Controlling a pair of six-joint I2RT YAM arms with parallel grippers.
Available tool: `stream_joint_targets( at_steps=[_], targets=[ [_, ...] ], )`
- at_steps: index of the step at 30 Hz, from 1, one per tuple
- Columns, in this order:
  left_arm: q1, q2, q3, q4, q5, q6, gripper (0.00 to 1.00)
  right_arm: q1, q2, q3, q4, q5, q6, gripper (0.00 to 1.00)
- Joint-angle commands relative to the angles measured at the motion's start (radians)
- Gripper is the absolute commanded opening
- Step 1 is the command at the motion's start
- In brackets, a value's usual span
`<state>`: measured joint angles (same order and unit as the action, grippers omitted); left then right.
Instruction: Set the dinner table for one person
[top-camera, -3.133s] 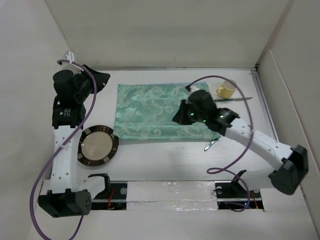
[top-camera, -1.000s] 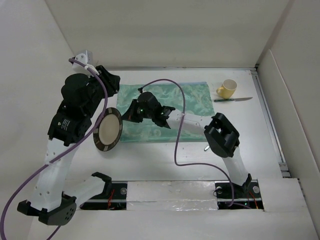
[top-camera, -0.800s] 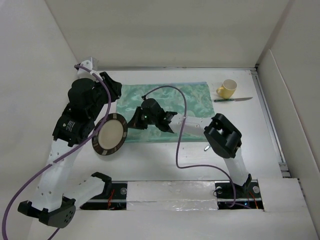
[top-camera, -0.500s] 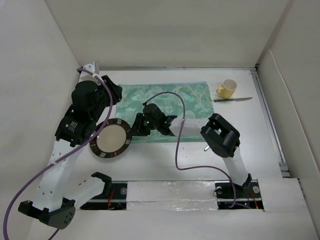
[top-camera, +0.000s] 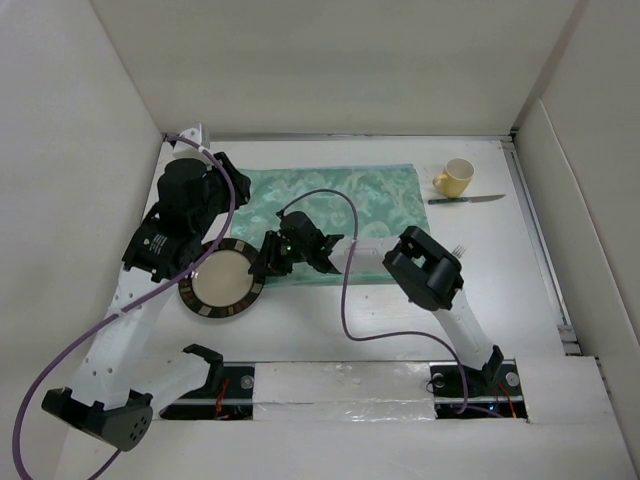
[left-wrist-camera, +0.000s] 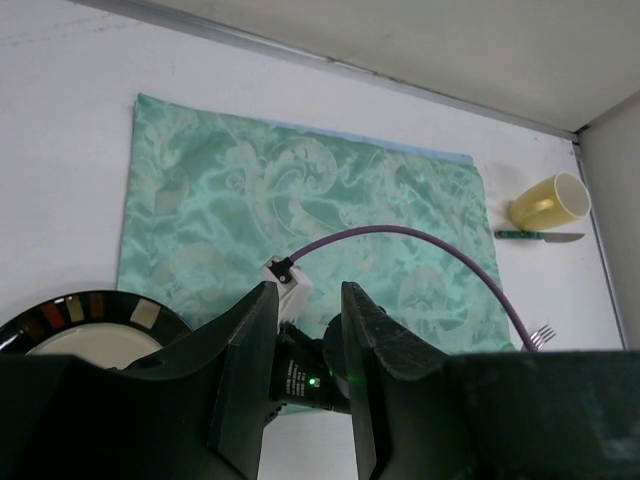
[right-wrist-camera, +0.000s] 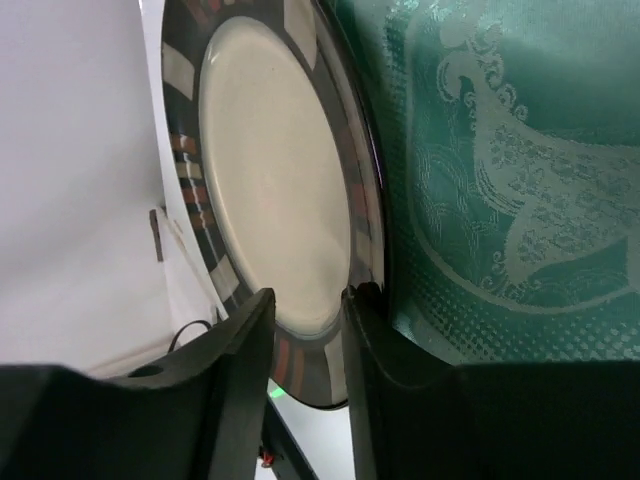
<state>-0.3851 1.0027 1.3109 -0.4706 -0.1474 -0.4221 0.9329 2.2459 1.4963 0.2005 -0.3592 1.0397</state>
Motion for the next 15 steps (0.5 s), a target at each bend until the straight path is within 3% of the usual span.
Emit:
stream_joint_targets(
  at_steps=[1, 4, 7, 15],
  targets=[
    [-0.003, 0.004, -0.021, 0.046, 0.012, 0.014, 0.29, -0.008, -0.017, -0.020, 0.030, 0.029, -0.007, 0.35],
    [-0.003, 0.004, -0.032, 0.050, 0.012, 0.019, 0.29, -0.026, -0.074, -0.064, 0.071, 0.008, -0.024, 0.35],
    [-0.003, 0.004, -0.033, 0.050, 0.016, 0.022, 0.29, -0.039, -0.130, -0.056, 0.022, 0.037, -0.090, 0.40],
    [-0.003, -0.001, -0.062, 0.056, 0.026, 0.019, 0.29, -0.066, -0.082, -0.009, -0.041, 0.036, -0.130, 0.47]
  ],
)
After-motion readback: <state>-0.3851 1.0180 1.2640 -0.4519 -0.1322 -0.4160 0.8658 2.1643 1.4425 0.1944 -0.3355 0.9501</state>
